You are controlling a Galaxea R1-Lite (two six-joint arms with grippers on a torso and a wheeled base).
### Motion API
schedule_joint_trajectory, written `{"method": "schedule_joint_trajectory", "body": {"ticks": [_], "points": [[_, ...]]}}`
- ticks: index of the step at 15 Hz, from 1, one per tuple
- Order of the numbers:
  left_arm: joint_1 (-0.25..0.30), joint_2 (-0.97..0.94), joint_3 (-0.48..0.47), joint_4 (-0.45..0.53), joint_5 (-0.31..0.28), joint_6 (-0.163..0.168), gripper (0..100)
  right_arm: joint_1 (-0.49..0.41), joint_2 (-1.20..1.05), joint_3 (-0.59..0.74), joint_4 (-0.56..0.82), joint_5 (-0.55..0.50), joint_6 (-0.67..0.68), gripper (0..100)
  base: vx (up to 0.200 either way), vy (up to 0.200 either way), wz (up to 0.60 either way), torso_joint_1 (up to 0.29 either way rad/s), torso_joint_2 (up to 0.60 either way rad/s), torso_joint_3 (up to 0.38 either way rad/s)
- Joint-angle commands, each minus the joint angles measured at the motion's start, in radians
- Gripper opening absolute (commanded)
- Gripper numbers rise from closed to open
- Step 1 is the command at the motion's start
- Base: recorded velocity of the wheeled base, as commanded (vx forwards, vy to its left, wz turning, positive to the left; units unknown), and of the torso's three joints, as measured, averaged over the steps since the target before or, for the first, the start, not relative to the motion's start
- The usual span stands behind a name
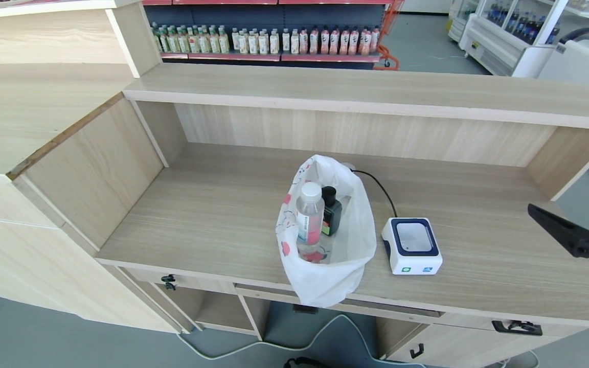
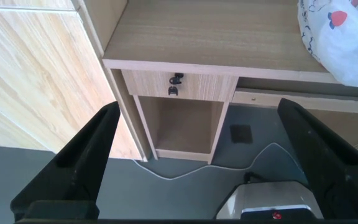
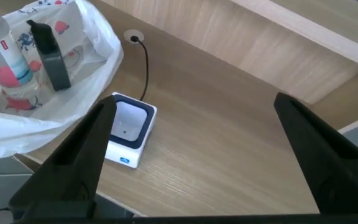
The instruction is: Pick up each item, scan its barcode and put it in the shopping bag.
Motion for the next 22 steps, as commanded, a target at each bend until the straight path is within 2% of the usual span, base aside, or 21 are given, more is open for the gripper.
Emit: {"method": "schedule_joint_trajectory", "body": {"ticks": [1, 4, 6, 9, 10, 12, 13, 14, 16, 18, 22], "points": [[-0.001, 0.000, 0.000, 0.000, 0.000, 0.000, 100, 0.000, -0.009, 0.002, 0.004, 0.001, 0.005, 100, 0.000, 0.000, 0.00, 0.000, 0.00, 0.000], [-0.001, 0.000, 0.000, 0.000, 0.000, 0.000, 100, -0.003, -0.024, 0.016, 0.006, -0.001, 0.067, 100, 0.000, 0.000, 0.00, 0.000, 0.00, 0.000], [-0.001, 0.000, 0.000, 0.000, 0.000, 0.000, 100, -0.047, -0.067, 0.063, 0.044, -0.013, 0.151, 100, 0.000, 0.000, 0.00, 0.000, 0.00, 0.000], [-0.001, 0.000, 0.000, 0.000, 0.000, 0.000, 100, -0.110, -0.143, 0.180, 0.038, -0.013, 0.180, 100, 0.000, 0.000, 0.00, 0.000, 0.00, 0.000], [0.001, 0.000, 0.000, 0.000, 0.000, 0.000, 100, -0.121, -0.242, 0.283, 0.035, -0.013, 0.194, 100, 0.000, 0.000, 0.00, 0.000, 0.00, 0.000], [-0.001, 0.000, 0.000, 0.000, 0.000, 0.000, 100, -0.112, -0.396, 0.414, 0.038, -0.018, 0.205, 100, 0.000, 0.000, 0.00, 0.000, 0.00, 0.000], [-0.001, 0.000, 0.000, 0.000, 0.000, 0.000, 100, -0.105, -0.448, 0.414, 0.062, -0.021, 0.206, 100, 0.000, 0.000, 0.00, 0.000, 0.00, 0.000], [-0.001, 0.000, 0.000, 0.000, 0.000, 0.000, 100, -0.092, -0.584, 0.414, 0.230, -0.055, 0.211, 100, 0.000, 0.000, 0.00, 0.000, 0.00, 0.000], [-0.001, 0.000, 0.000, 0.000, 0.000, 0.000, 100, -0.087, -0.761, 0.414, 0.426, -0.075, 0.244, 100, 0.000, 0.000, 0.00, 0.000, 0.00, 0.000], [-0.001, 0.000, 0.000, 0.000, 0.000, 0.000, 100, -0.087, -0.906, 0.414, 0.562, -0.078, 0.284, 100, 0.000, 0.000, 0.00, 0.000, 0.00, 0.000], [-0.001, 0.000, 0.000, 0.000, 0.000, 0.000, 100, -0.049, -1.057, 0.414, 0.613, -0.067, 0.307, 100, 0.000, 0.000, 0.00, 0.000, 0.00, 0.000]]}}
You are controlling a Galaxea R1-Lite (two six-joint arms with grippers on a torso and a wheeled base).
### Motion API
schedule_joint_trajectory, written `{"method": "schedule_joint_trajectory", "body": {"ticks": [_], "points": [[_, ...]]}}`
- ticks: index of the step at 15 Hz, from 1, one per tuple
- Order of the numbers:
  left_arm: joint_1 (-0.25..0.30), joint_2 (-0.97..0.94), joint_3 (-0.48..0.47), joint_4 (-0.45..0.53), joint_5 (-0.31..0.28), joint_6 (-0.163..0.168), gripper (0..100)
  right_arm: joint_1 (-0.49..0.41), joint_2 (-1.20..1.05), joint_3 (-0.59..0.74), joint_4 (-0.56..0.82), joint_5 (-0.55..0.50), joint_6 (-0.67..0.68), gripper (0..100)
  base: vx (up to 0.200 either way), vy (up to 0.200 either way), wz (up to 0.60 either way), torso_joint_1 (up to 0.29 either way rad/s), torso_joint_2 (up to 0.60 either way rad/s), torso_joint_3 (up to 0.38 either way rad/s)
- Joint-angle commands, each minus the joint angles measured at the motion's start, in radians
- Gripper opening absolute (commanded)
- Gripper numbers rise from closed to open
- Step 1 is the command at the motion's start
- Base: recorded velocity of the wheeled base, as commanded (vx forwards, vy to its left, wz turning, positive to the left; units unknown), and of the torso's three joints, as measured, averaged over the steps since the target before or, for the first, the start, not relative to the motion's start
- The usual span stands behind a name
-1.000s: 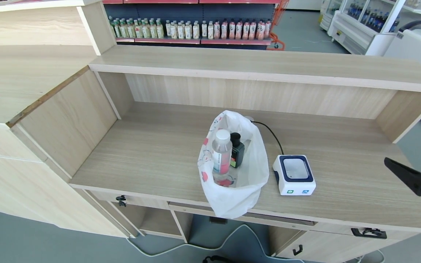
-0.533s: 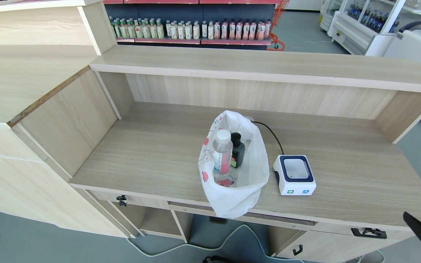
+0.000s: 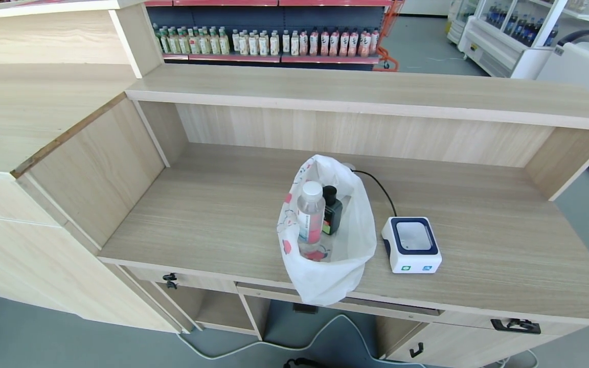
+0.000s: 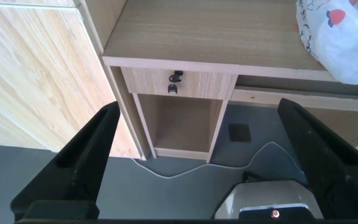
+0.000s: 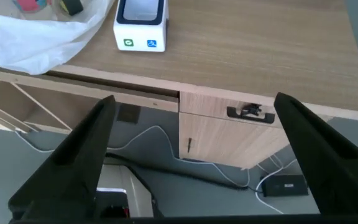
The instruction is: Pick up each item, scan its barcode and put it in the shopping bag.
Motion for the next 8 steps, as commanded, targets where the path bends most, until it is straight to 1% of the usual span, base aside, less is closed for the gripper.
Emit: {"method": "schedule_joint_trajectory", "body": {"ticks": [1, 6, 8], "points": [[0.000, 0.000, 0.000, 0.000, 0.000, 0.000, 100, 0.030, -0.135, 0.001, 0.009, 0.001, 0.003, 100, 0.000, 0.000, 0.00, 0.000, 0.00, 0.000], [0.000, 0.000, 0.000, 0.000, 0.000, 0.000, 100, 0.030, -0.135, 0.001, 0.007, 0.000, 0.073, 100, 0.000, 0.000, 0.00, 0.000, 0.00, 0.000], [0.000, 0.000, 0.000, 0.000, 0.000, 0.000, 100, 0.030, -0.135, 0.001, 0.007, -0.002, 0.078, 100, 0.000, 0.000, 0.00, 0.000, 0.00, 0.000]]}}
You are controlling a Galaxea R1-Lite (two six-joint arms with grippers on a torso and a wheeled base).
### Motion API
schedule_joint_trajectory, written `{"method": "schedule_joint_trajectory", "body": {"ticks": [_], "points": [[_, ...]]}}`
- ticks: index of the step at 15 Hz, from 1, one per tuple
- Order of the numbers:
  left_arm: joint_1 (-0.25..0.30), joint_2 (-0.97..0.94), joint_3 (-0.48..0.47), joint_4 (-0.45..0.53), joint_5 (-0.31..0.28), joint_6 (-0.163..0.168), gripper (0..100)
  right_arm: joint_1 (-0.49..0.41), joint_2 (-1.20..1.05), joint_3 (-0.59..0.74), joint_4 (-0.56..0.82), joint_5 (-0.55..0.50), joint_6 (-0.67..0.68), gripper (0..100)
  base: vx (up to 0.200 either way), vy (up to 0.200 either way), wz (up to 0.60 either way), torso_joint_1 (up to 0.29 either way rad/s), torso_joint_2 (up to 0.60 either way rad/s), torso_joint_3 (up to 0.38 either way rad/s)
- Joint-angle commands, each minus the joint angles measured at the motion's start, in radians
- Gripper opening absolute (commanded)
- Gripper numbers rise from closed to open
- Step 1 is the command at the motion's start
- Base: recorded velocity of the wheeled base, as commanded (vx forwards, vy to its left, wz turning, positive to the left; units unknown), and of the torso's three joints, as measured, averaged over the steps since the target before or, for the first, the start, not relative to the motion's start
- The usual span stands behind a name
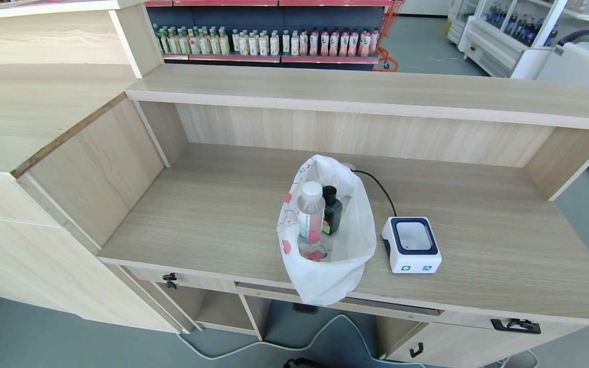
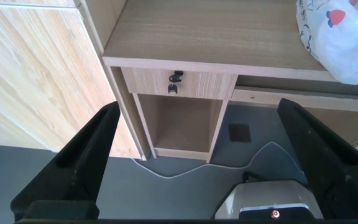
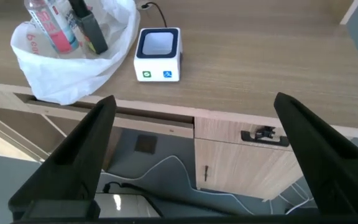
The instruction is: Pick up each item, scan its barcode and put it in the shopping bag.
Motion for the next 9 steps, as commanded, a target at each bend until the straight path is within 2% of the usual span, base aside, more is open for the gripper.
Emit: {"method": "schedule_joint_trajectory", "body": {"ticks": [1, 9], "points": [[0.000, 0.000, 0.000, 0.000, 0.000, 0.000, 100, 0.000, 0.000, 0.000, -0.001, 0.001, -0.001, 100, 0.000, 0.000, 0.00, 0.000, 0.00, 0.000], [0.000, 0.000, 0.000, 0.000, 0.000, 0.000, 100, 0.000, 0.000, 0.000, -0.001, 0.002, -0.005, 100, 0.000, 0.000, 0.00, 0.000, 0.00, 0.000]]}}
